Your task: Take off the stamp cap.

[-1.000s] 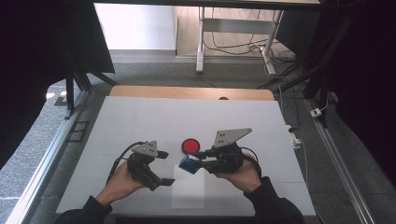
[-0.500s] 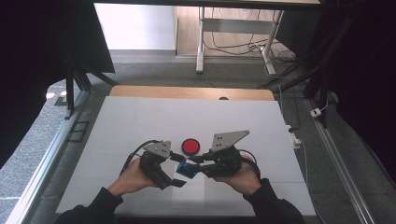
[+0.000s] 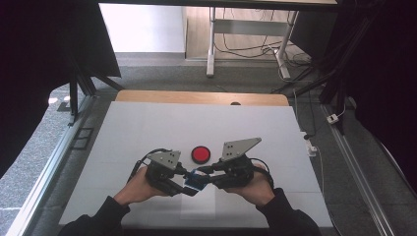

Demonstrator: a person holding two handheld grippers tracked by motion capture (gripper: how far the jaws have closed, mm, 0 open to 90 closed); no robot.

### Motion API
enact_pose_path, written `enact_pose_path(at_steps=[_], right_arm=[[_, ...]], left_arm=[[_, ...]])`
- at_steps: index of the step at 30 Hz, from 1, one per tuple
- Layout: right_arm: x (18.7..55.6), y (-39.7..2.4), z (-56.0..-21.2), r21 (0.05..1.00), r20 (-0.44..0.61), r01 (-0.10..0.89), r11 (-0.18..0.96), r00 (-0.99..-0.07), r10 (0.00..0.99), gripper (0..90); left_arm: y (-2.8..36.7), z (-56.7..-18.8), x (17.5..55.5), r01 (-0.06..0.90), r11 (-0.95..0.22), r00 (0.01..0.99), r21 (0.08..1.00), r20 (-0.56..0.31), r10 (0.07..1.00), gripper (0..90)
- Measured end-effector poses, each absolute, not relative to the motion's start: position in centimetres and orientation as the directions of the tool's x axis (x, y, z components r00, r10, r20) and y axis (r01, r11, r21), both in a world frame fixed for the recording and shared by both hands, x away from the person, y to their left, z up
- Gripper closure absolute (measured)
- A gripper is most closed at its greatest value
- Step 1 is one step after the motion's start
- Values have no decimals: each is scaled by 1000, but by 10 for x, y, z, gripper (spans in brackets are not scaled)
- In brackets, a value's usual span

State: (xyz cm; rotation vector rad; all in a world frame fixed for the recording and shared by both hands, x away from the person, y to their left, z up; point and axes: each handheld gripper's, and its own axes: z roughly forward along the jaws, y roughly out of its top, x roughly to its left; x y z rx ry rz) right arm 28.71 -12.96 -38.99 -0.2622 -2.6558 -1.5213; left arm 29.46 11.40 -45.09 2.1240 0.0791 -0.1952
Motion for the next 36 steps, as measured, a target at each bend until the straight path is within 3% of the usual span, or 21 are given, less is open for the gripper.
enact_pose_path(at_steps=[3,10,19,26,30,36], right_arm=[[287,-129,-390,849,145,180,497,-984,107,711],[287,-129,-389,852,153,180,492,-984,94,712],[287,-130,-388,859,165,185,477,-983,84,712],[285,-129,-388,861,129,154,485,-988,85,712],[282,-126,-386,868,91,121,481,-992,85,712],[290,-132,-390,873,198,199,444,-979,50,712]], left_arm=[[114,-451,294,127,-529,985,839,-171,-34,614],[116,-452,294,136,-509,982,850,-184,-46,669],[118,-453,296,138,-484,977,864,-199,-76,685],[120,-452,296,201,-495,966,845,-256,-44,688],[122,-449,294,184,-502,973,845,-230,-31,689],[119,-445,289,112,-512,984,852,-166,-61,691]])
